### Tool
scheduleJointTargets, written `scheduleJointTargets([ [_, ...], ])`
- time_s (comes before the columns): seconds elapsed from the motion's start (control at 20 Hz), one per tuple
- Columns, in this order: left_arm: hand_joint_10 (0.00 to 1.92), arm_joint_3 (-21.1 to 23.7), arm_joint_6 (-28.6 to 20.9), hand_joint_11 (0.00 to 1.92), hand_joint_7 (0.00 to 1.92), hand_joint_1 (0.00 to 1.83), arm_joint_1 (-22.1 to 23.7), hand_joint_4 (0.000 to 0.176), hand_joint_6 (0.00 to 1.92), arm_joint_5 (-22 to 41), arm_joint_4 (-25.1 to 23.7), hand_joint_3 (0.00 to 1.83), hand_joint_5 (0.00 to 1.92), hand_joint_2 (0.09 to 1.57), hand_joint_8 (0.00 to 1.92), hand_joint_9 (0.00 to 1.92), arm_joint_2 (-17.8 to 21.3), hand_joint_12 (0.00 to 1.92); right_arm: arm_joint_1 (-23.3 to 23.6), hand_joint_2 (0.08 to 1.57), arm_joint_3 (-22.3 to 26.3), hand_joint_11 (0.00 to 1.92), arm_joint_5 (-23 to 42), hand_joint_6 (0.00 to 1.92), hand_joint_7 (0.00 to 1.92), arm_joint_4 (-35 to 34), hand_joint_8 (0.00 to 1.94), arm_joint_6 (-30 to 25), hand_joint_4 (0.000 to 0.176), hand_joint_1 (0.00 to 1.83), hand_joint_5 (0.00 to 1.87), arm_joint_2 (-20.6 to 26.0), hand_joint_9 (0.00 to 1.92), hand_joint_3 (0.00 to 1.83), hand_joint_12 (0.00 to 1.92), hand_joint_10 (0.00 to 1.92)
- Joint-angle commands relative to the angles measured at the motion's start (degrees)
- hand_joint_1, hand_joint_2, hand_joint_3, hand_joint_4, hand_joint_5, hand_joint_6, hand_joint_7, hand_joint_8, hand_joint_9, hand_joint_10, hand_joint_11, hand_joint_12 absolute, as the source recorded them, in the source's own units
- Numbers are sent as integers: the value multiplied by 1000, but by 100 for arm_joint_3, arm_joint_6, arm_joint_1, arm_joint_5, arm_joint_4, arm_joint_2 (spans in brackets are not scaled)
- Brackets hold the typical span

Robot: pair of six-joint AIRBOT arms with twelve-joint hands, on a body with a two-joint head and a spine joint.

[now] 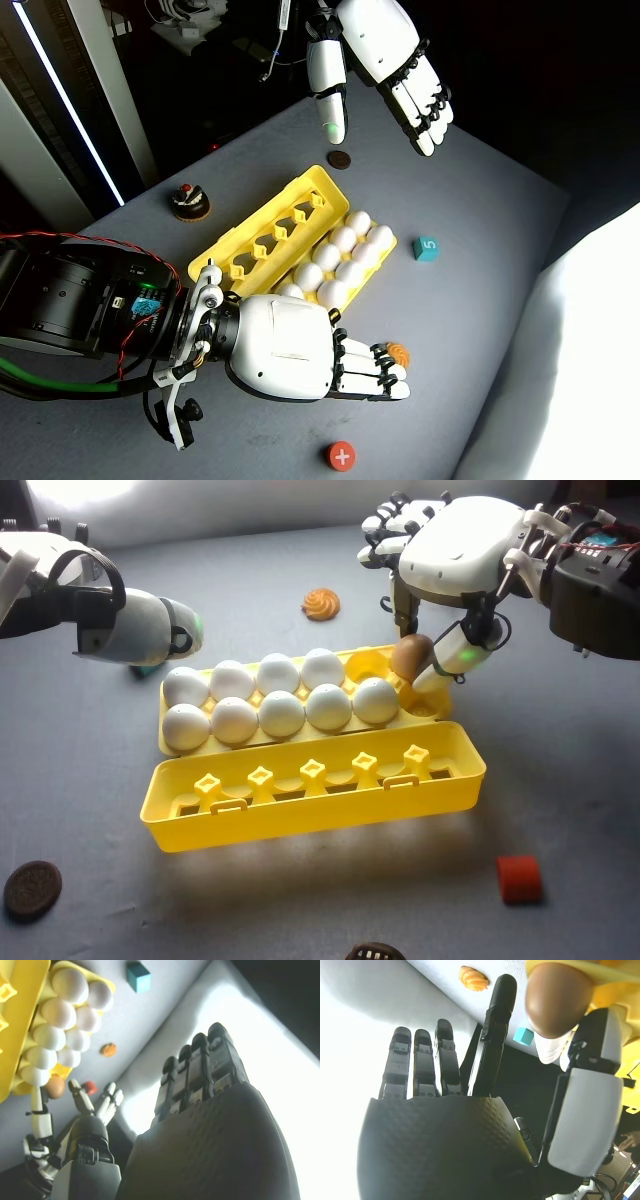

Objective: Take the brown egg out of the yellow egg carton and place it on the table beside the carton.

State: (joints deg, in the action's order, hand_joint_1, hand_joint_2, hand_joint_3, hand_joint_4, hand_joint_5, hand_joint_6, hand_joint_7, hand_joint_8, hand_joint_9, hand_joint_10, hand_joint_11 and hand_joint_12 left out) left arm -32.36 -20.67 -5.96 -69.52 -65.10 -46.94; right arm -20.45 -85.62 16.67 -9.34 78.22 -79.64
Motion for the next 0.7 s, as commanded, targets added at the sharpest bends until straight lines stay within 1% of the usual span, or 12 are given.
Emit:
scheduleJointTargets([
  [0.0, 2, 9, 11, 0, 31, 0, 46, 0, 11, -15, -530, 1, 43, 1179, 8, 8, -1, 0, 39, 944, -26, 0, 639, 116, 254, 73, 0, 30, 175, 1109, 1441, 53, 0, 0, 0, 0],
  [0.1, 0, 8, 11, 0, 19, 0, 46, 0, 8, -15, -530, 1, 38, 1180, 2, 1, -1, 0, 41, 947, -26, 0, 643, 114, 245, 85, 0, 30, 176, 1118, 1456, 55, 0, 0, 0, 0],
  [0.15, 2, 7, 11, 0, 24, 0, 47, 0, 5, -15, -530, 3, 33, 1184, 4, 5, -1, 0, 42, 950, -26, 0, 646, 111, 189, 85, 0, 30, 176, 1123, 1462, 56, 0, 0, 0, 0],
  [0.2, 9, 7, 11, 0, 43, 0, 47, 0, 11, -15, -530, 4, 50, 1186, 11, 25, -1, 0, 42, 950, -26, 0, 648, 108, 194, 86, 6, 30, 176, 1124, 1464, 56, 0, 0, 0, 0],
  [0.25, 13, 7, 11, 0, 54, 0, 48, 0, 9, -15, -531, 2, 51, 1183, 13, 39, -1, 0, 43, 944, -26, 0, 649, 64, 229, 86, 9, 31, 176, 1129, 1489, 58, 0, 0, 0, 0],
  [0.4, 6, 5, 11, 0, 34, 0, 49, 0, 4, -15, -531, 2, 38, 1185, 4, 18, -2, 0, 81, 947, -25, 0, 650, 56, 273, 92, 22, 31, 176, 1127, 1490, 71, 0, 0, 0, 0],
  [0.65, 2, 4, 11, 0, 32, 0, 49, 0, 9, -15, -532, 2, 51, 1184, 2, 11, -2, 0, 189, 951, -16, 0, 648, 47, 251, 90, 6, 26, 176, 1124, 1487, 93, 3, 2, 0, 1],
])
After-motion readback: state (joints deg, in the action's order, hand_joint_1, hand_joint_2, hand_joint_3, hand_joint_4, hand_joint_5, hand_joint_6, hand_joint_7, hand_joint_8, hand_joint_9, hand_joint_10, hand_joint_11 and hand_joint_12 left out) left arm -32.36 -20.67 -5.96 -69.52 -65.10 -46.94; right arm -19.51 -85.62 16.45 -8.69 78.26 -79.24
